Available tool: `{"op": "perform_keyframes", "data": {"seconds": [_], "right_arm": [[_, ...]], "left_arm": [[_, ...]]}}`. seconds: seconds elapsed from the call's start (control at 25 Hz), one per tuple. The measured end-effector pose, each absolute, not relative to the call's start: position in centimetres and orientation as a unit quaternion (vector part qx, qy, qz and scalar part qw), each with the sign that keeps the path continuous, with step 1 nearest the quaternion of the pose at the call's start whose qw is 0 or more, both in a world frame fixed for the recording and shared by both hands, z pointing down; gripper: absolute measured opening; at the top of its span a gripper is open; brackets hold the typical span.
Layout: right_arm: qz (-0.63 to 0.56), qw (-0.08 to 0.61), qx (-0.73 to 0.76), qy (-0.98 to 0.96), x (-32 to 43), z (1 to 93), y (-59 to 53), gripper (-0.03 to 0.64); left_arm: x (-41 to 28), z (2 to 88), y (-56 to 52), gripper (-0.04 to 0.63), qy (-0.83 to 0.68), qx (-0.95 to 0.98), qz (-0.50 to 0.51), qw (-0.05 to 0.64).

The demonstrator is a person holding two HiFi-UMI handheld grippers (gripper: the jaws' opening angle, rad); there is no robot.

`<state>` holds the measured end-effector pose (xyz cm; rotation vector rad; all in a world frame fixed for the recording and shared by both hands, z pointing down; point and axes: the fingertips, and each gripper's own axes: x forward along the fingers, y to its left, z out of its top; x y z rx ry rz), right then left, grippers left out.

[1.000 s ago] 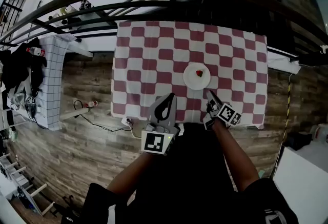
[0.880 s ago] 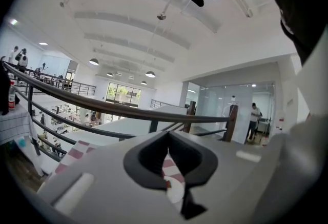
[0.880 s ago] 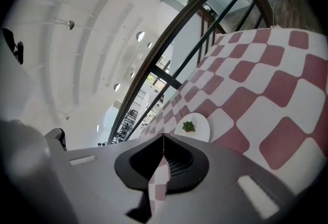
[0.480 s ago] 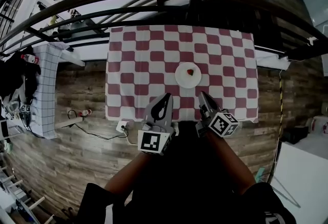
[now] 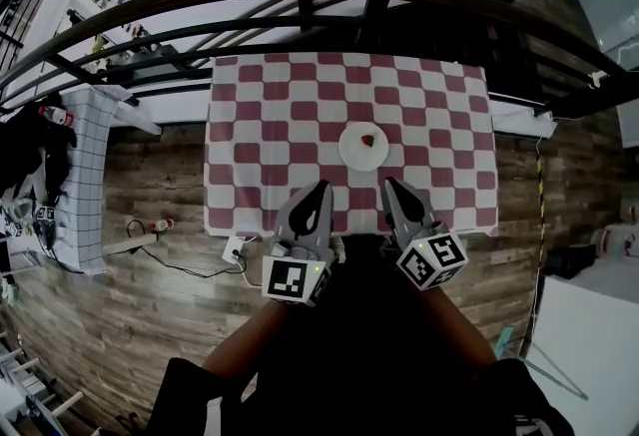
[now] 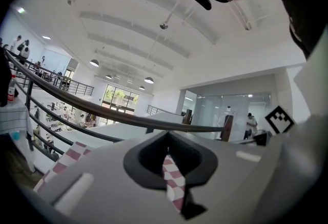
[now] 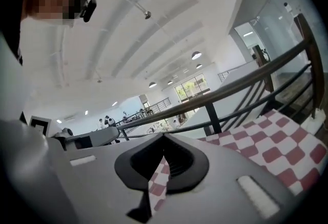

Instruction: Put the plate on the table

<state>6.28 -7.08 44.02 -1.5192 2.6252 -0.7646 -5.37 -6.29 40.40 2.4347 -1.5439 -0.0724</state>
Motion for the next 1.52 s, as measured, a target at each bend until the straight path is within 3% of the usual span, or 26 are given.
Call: {"op": "perform_keyframes", "data": {"seconds": [0.32,0.76,1.52], "right_arm": [[-0.144,-0.049,-0.507,0.849,4.9,40.4,-5.0,-0.002],[-0.076,-0.017,-0.516,0.853,2.8,37.2,-1.3,-0.002],[-0.058,-0.034,-0.549,0.833,2.3,37.5,2.5,-0.003]], "left_arm": [[-5.4,39.1,-5.1,0.009,-0.53,0.839,-0.03,0.118],[-5.1,38.3,-2.1,0.009,-0.526,0.845,-0.017,0.09],[-5.7,37.2,2.1,0.01,-0.51,0.858,-0.027,0.058]]}}
